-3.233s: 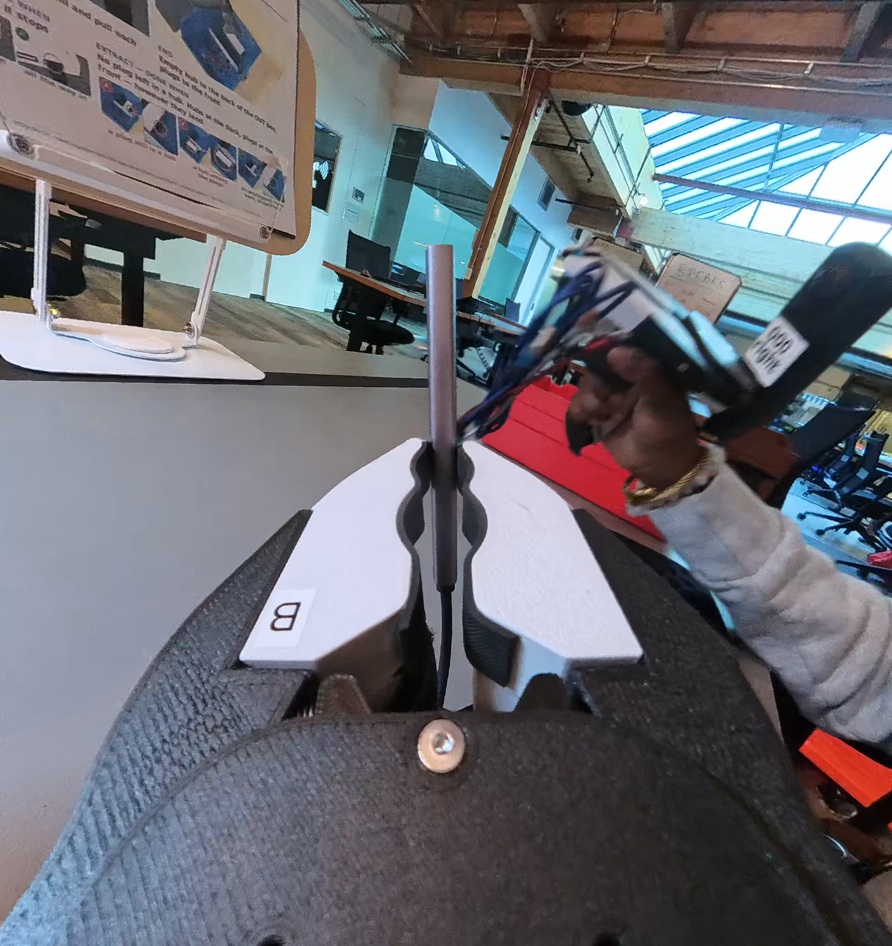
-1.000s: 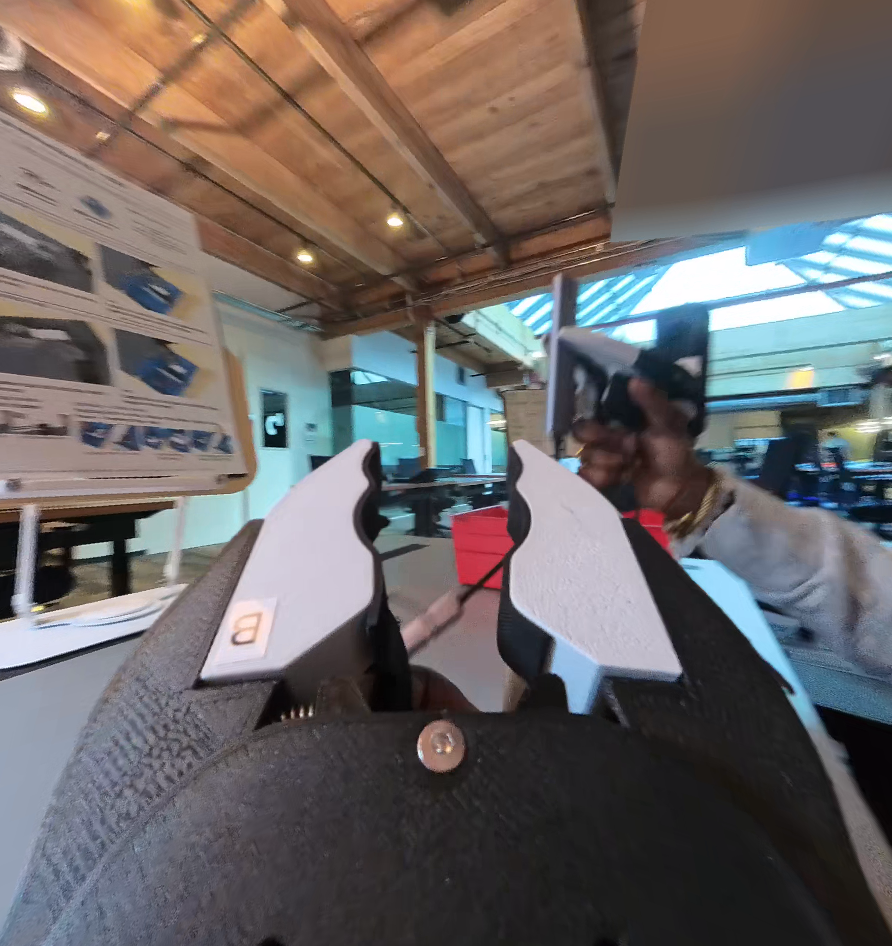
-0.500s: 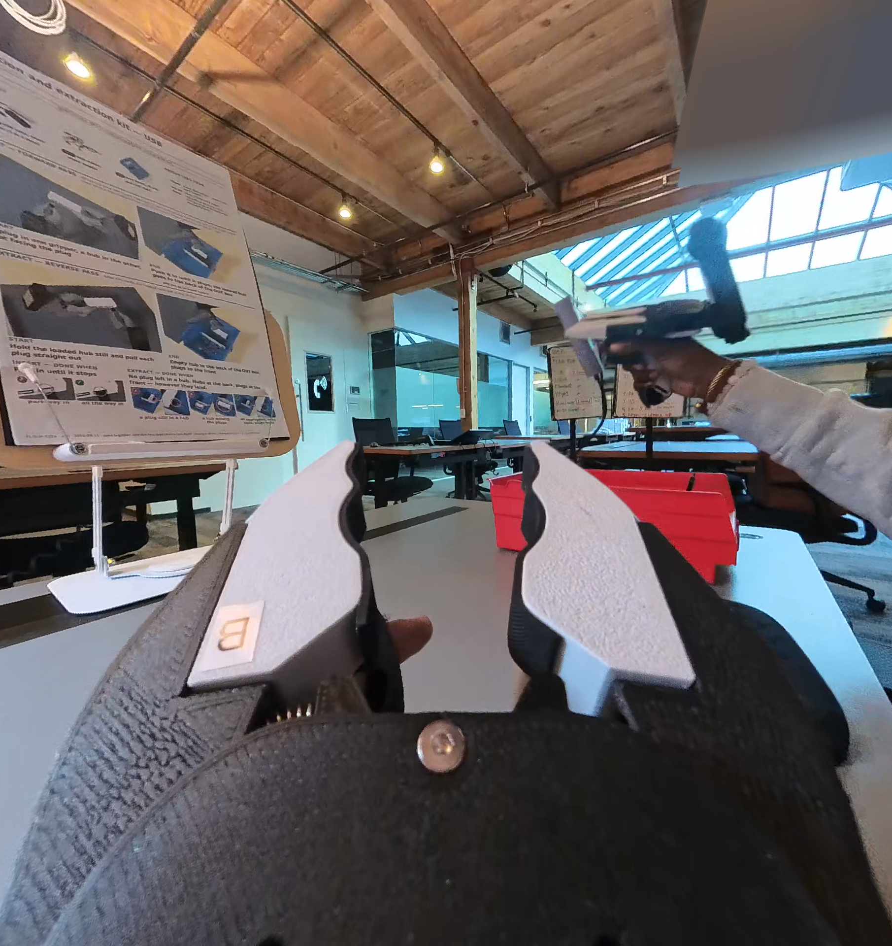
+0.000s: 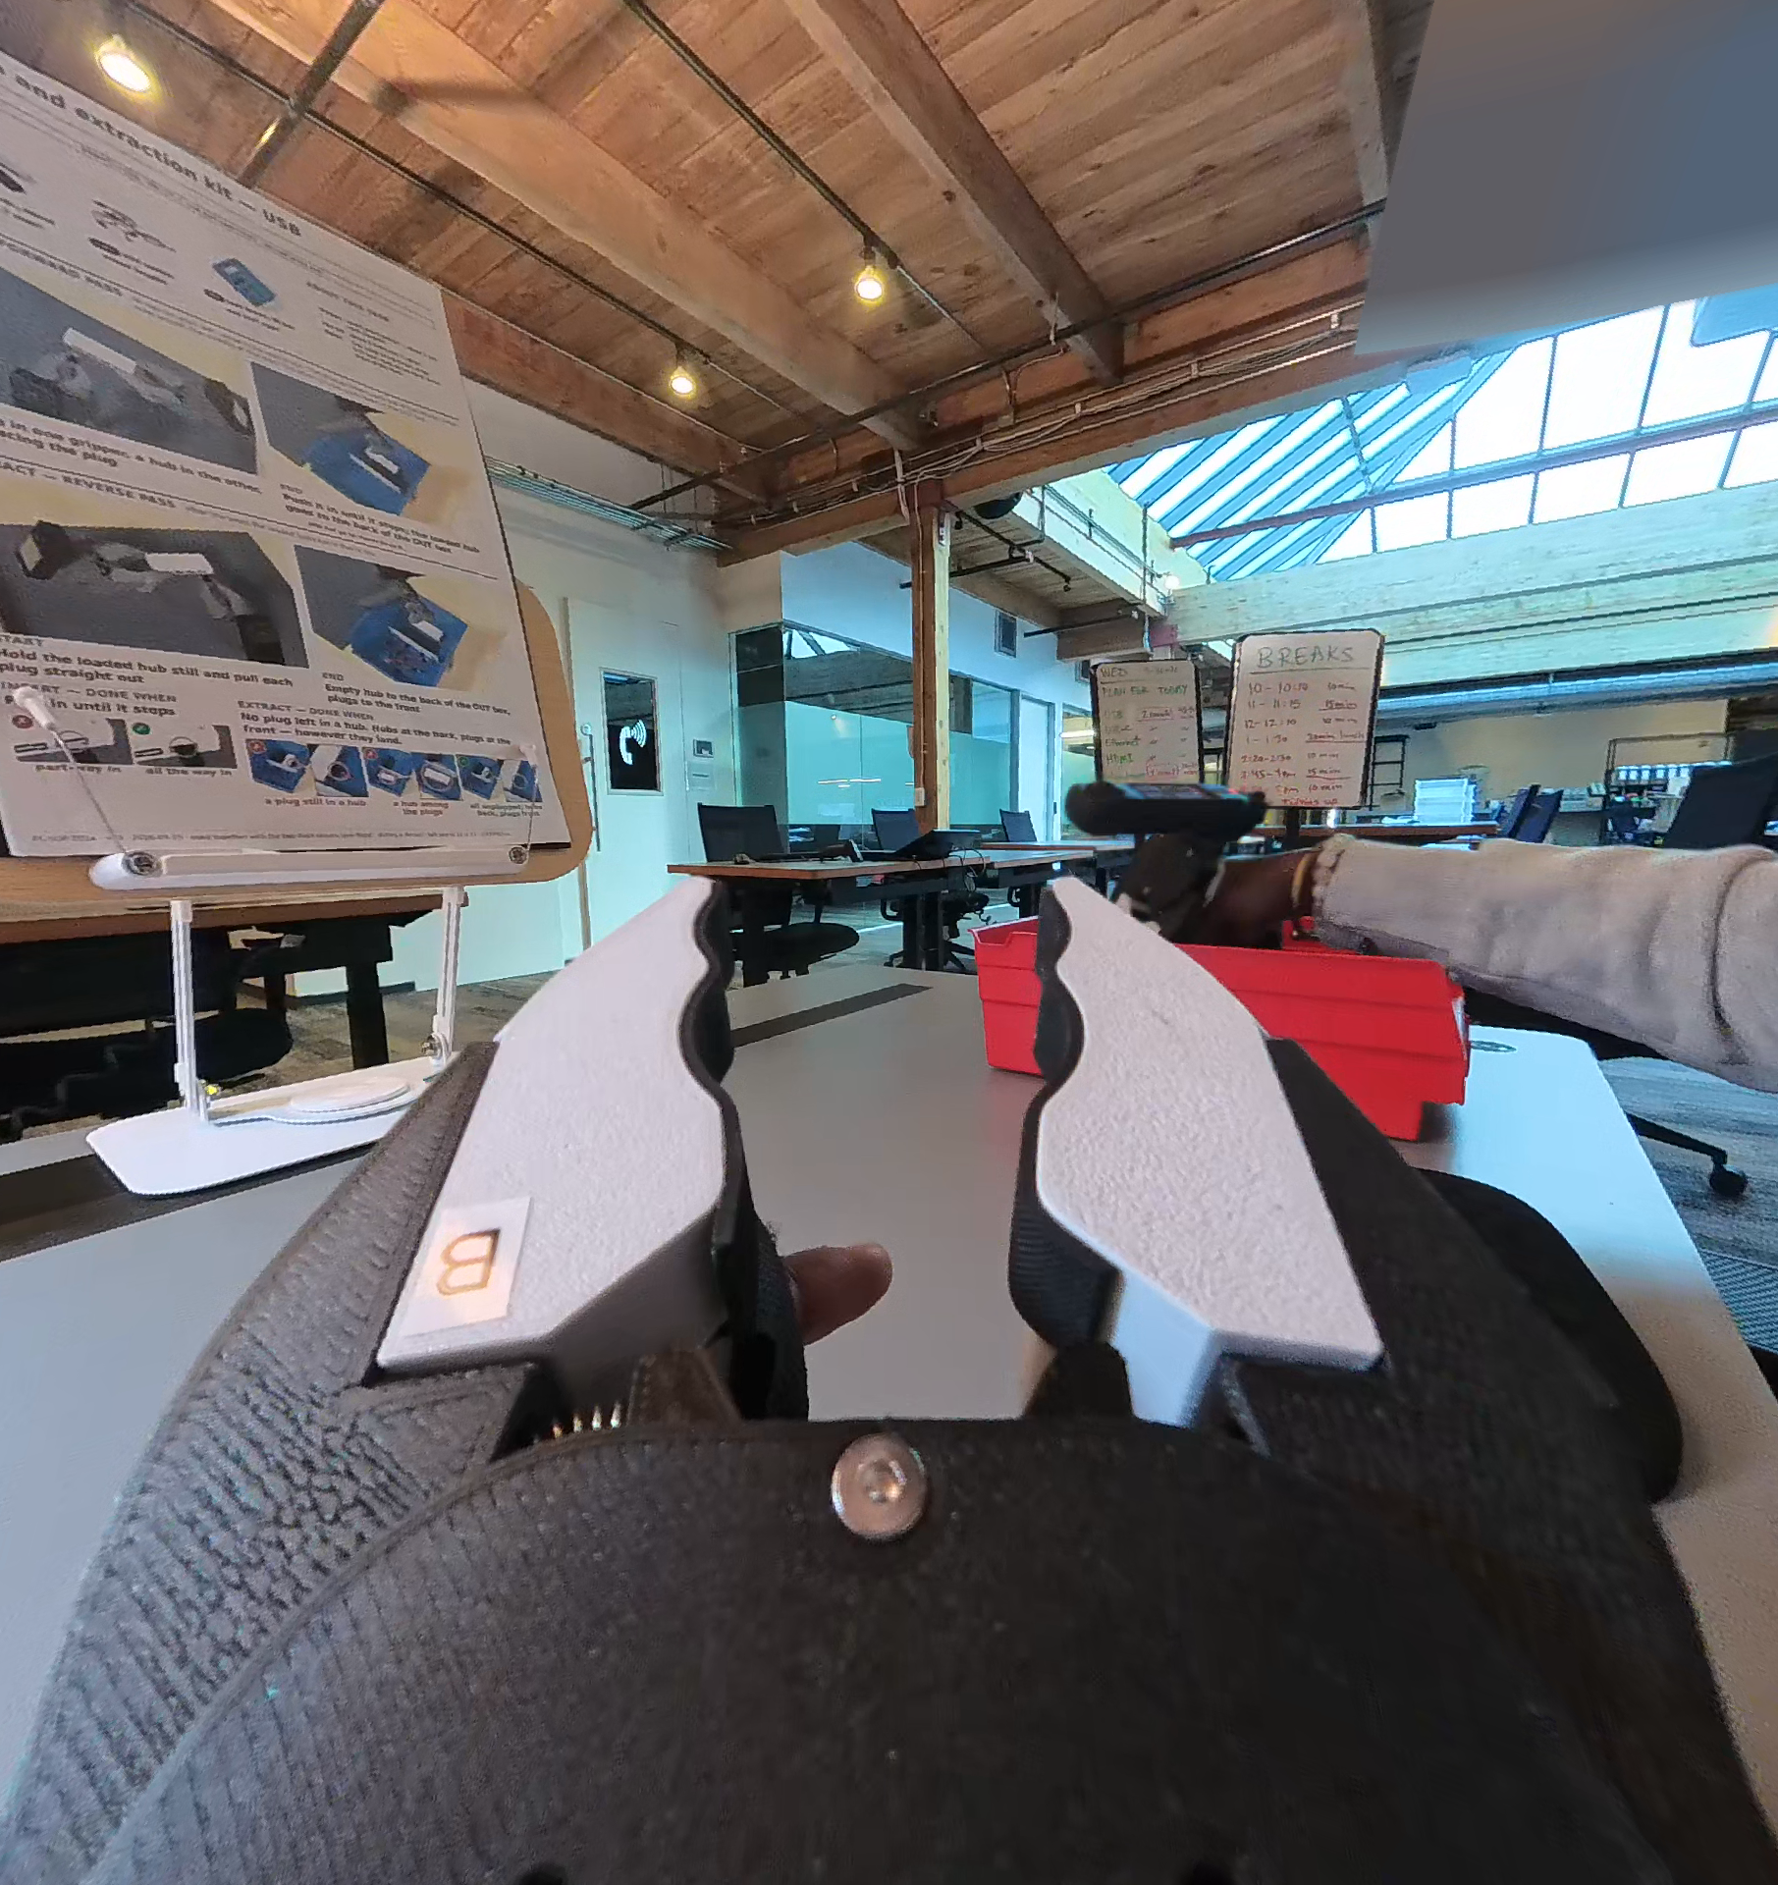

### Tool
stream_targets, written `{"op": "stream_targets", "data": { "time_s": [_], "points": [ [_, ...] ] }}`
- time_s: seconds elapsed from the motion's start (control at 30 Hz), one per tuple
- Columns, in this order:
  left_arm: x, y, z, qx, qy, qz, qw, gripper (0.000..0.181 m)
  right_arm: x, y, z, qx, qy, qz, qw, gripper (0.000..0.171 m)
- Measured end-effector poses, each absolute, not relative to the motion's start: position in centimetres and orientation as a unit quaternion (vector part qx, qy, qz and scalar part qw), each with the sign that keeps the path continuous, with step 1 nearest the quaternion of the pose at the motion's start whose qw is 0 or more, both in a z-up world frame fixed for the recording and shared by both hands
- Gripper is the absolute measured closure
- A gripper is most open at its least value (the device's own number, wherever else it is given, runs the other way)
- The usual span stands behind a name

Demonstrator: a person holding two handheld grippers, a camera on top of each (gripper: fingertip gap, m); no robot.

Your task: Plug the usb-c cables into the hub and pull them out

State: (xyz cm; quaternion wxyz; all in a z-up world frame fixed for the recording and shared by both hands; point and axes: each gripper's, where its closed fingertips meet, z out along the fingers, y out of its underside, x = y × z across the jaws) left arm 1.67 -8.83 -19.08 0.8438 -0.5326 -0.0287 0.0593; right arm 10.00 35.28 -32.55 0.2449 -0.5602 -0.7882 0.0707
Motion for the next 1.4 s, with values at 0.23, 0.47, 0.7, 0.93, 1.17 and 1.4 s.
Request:
{"op": "stream_targets", "data": {
  "time_s": [0.23,0.47,0.7,0.93,1.17,1.4],
  "points": [
    [1.8,-8.8,-19.1,-0.534,-0.025,0.058,0.843,0.123,9.0,34.7,-28.9,-0.625,-0.726,0.153,0.243,0.12],
    [1.8,-8.8,-19.1,-0.533,-0.027,0.057,0.844,0.123,14.3,30.6,-20.6,-0.645,-0.643,0.23,0.343,0.115],
    [1.8,-8.7,-19.2,-0.536,-0.025,0.061,0.842,0.124,23.7,20.1,-26.0,-0.638,-0.693,0.209,0.263,0.121],
    [1.9,-8.5,-19.5,-0.542,-0.028,0.056,0.838,0.126,20.3,21.6,-29.6,-0.618,-0.704,0.079,0.342,0.157],
    [1.7,-8.5,-19.5,-0.542,-0.033,0.049,0.839,0.128,13.7,21.4,-29.5,-0.594,-0.701,0.044,0.391,0.155],
    [1.7,-8.6,-19.4,-0.538,-0.033,0.048,0.841,0.129,6.7,16.9,-29.6,-0.582,-0.699,0.047,0.413,0.156]
  ]
}}
